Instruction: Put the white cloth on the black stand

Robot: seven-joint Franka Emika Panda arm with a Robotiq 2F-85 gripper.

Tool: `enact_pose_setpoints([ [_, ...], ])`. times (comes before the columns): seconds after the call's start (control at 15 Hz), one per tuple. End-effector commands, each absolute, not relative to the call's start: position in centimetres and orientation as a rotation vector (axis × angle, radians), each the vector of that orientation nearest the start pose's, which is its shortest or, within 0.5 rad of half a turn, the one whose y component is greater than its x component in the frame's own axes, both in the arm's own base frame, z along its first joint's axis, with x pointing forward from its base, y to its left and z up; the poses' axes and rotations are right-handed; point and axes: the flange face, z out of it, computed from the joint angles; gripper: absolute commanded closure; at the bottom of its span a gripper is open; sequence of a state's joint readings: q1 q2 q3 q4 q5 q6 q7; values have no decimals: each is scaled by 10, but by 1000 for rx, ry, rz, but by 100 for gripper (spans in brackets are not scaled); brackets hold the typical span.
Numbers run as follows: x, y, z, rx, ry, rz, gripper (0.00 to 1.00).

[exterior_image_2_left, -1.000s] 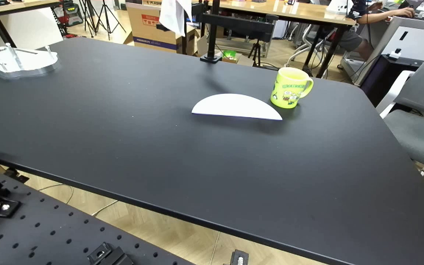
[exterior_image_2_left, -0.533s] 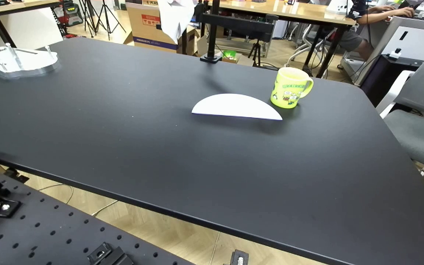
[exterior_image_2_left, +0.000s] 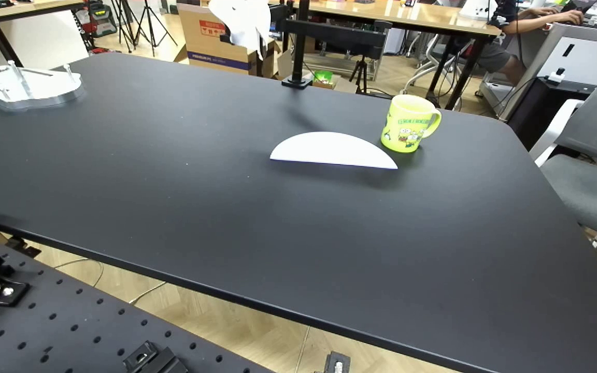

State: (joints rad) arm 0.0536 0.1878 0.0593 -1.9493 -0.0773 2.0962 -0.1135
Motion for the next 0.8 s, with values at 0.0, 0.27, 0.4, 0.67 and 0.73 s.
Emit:
enact_pose_setpoints([
  [0.0,571,53,392,-3167,-346,122,99],
  [0.27,547,32,396,-3156,-307,157,99],
  [0.4,533,23,393,-3160,-304,179,99],
  [0.67,520,15,383,-3167,-310,214,99],
  [0.73,519,15,380,-3170,-319,217,99],
])
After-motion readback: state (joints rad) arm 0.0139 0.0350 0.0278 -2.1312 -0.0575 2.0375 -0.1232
